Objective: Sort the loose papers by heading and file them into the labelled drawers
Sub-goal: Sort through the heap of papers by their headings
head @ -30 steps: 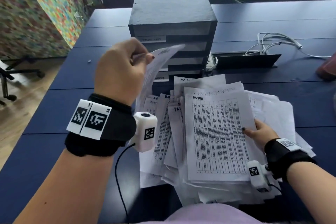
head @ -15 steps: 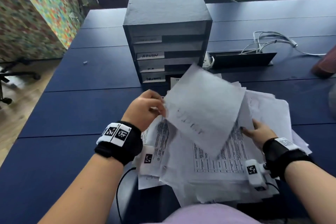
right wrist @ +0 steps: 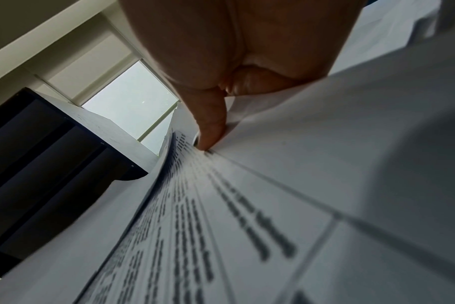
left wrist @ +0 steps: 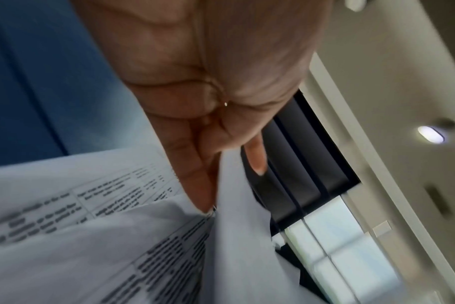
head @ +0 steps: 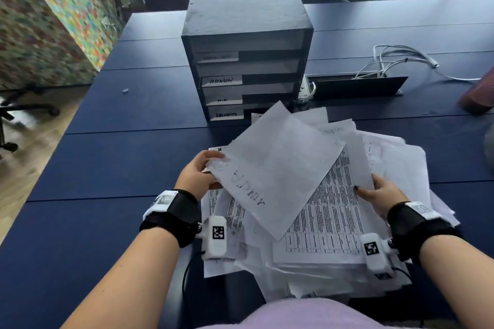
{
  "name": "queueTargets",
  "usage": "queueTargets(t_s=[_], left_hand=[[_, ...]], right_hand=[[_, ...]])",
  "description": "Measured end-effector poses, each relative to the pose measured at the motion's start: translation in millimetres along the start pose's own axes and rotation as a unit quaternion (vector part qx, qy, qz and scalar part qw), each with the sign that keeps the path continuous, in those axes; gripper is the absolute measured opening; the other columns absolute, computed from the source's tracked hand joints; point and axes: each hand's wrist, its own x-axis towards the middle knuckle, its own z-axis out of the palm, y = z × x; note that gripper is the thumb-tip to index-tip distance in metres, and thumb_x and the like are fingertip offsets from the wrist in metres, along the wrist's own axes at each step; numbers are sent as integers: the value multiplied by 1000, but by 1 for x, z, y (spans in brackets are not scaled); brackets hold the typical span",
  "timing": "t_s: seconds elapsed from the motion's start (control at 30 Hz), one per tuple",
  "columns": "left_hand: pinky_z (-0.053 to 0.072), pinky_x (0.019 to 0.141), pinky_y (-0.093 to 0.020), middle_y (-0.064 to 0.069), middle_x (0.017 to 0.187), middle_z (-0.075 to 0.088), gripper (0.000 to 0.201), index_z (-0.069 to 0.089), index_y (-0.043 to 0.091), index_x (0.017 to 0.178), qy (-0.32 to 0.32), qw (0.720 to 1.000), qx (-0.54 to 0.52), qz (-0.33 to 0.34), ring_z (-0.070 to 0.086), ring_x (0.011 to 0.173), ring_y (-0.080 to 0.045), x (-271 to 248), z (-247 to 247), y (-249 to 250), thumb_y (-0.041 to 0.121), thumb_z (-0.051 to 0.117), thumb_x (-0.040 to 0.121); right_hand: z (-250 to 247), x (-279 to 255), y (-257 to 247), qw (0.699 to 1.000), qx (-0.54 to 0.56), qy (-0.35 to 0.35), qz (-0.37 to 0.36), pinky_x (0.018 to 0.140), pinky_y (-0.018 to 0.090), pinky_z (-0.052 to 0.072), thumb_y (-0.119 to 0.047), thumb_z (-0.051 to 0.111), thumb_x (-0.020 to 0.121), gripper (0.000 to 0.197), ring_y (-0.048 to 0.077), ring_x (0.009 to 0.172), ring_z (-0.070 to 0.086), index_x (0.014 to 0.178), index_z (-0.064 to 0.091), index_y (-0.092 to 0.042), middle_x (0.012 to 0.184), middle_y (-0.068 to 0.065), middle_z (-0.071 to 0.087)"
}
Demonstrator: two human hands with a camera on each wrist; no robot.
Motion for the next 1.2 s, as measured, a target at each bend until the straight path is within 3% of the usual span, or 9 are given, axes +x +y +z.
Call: queueTargets(t_s=[0.17, 0.27, 0.4, 0.47, 0.53, 0.63, 0.77, 1.0, 1.2], left_hand=[[50, 91, -24, 18, 94, 69, 45, 72, 41, 94, -32, 961, 242, 134, 65, 93, -6, 2, 8, 7, -1, 70, 75], [43, 78, -13, 17, 82, 62, 31, 73, 39, 90, -21, 952, 232, 200, 54, 78, 5, -5, 18, 28, 16, 79, 71], [33, 78, -1, 9, 96, 53, 9, 77, 22, 79, 53, 922, 182, 338, 43, 99, -3, -22, 28, 77, 26, 78, 71], [39, 74, -4, 8, 98, 62, 7, 72, 22, 72, 39, 939, 115, 323, 51, 98, -5, -29, 31, 98, 28, 74, 75], [40, 65, -11, 12, 76, 60, 16, 59, 28, 71, 30, 943, 96, 319, 53, 74, -3, -33, 33, 115, 31, 64, 85], [39, 63, -18, 7, 72, 58, 10, 55, 23, 85, 32, 929, 132, 345, 48, 66, -6, -34, 37, 126, 23, 53, 94], [43, 67, -35, -12, 78, 59, 10, 56, 14, 95, 0, 945, 156, 287, 49, 69, -18, -20, 40, 109, 18, 48, 97], [41, 58, -22, 0, 92, 60, 26, 59, 22, 109, 30, 964, 250, 89, 54, 77, -17, 9, 39, 47, 9, 44, 92], [40, 71, -22, 1, 94, 62, 22, 61, 15, 108, 54, 979, 189, 54, 56, 86, -17, 10, 44, 20, 9, 47, 92]], right_hand=[[-1, 3, 4, 1000, -3, 4, -8, 79, 36, 48, 0, 63, 82, 30, 24, 77, 59, 110, 59, -9, 87, 7, 66], [-1, 3, 2, 1000, 1, -2, -2, 63, 23, 53, 1, 63, 83, 31, 17, 67, 61, 112, 58, -9, 84, 2, 66], [0, -2, -3, 1000, -16, 2, -5, 58, 13, 50, 5, 64, 80, 28, 18, 79, 65, 100, 59, -15, 93, 11, 65], [1, -15, -18, 999, -40, 4, -2, 65, 26, 49, 6, 66, 77, 27, 27, 93, 58, 86, 58, -18, 81, 3, 62], [3, -30, -36, 999, -34, 13, 9, 69, 27, 37, 11, 59, 80, 22, 23, 93, 48, 82, 55, -10, 74, 7, 55], [11, -64, -79, 999, -10, 25, 26, 65, 18, 25, 16, 45, 87, 24, 18, 95, 36, 108, 56, 9, 103, 15, 54], [1, -16, -17, 1000, 15, -2, 14, 55, 15, 50, 9, 66, 72, 47, 19, 79, 58, 118, 57, 4, 74, -8, 71], [-1, -6, -9, 997, 71, -21, 20, 55, 15, 51, 7, 54, 86, 32, -1, 53, 62, 116, 55, -5, 70, -7, 69], [-2, -25, -24, 983, 177, -38, 22, 48, 24, 54, 4, 56, 85, 30, 9, 50, 64, 112, 53, -10, 61, -6, 70]])
